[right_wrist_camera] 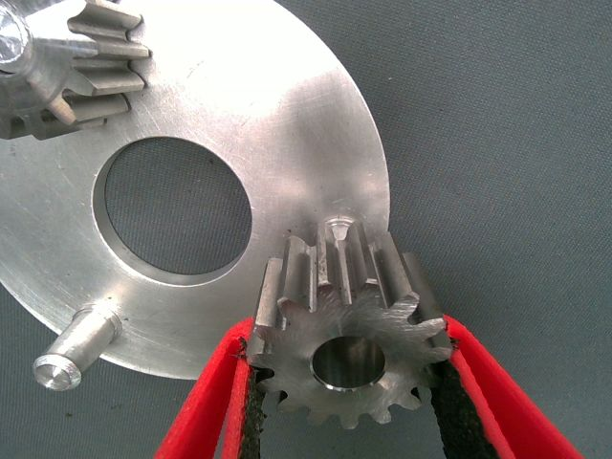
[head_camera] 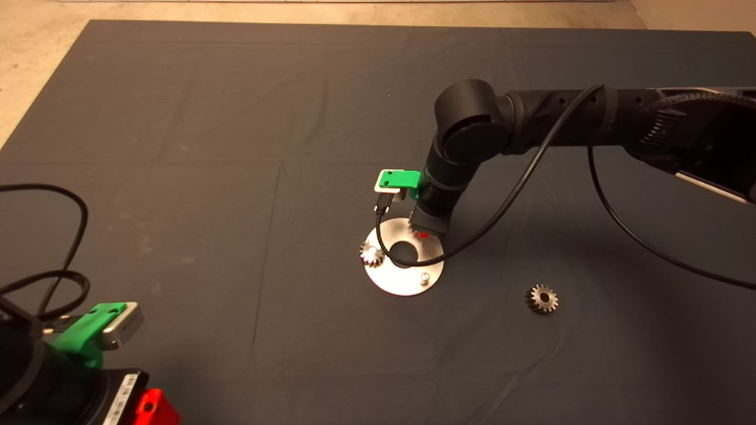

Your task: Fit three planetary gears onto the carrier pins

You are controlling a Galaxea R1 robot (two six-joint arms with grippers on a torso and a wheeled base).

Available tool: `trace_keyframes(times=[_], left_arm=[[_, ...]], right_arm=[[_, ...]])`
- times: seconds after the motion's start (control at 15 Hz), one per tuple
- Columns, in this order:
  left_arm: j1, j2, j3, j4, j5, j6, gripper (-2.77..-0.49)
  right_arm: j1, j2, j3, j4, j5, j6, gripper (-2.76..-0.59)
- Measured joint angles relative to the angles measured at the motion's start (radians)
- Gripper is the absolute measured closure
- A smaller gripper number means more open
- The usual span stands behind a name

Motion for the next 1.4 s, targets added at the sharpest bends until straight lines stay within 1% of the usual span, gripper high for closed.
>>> trace_keyframes(times=[0.07,0.4,0.6,0.8,0.87,1.0,1.4], left_arm=[[0.000,0.000,0.000,-0.001,0.000,0.000,-2.62],[0.000,0.000,0.000,-0.005,0.000,0.000,-2.62],[0.000,0.000,0.000,-0.005,0.000,0.000,-2.62],[0.000,0.000,0.000,-0.005,0.000,0.000,-2.62],[0.000,0.000,0.000,-0.005,0.000,0.000,-2.62],[0.000,0.000,0.000,-0.005,0.000,0.000,-2.62],[0.000,0.000,0.000,-0.005,0.000,0.000,-2.62]], right_arm=[[-0.001,0.000,0.000,-0.001,-0.002,0.000,-1.02],[-0.002,0.001,-0.002,-0.004,-0.003,0.000,-1.02],[-0.002,0.009,-0.006,-0.004,-0.014,0.001,-1.02],[0.000,0.011,-0.008,-0.004,-0.014,0.001,-1.02],[-0.001,0.014,-0.013,-0.005,-0.009,0.001,-1.02],[-0.010,0.017,-0.019,-0.011,-0.008,0.001,-1.02],[-0.010,0.017,-0.024,-0.012,-0.004,0.001,-1.02]])
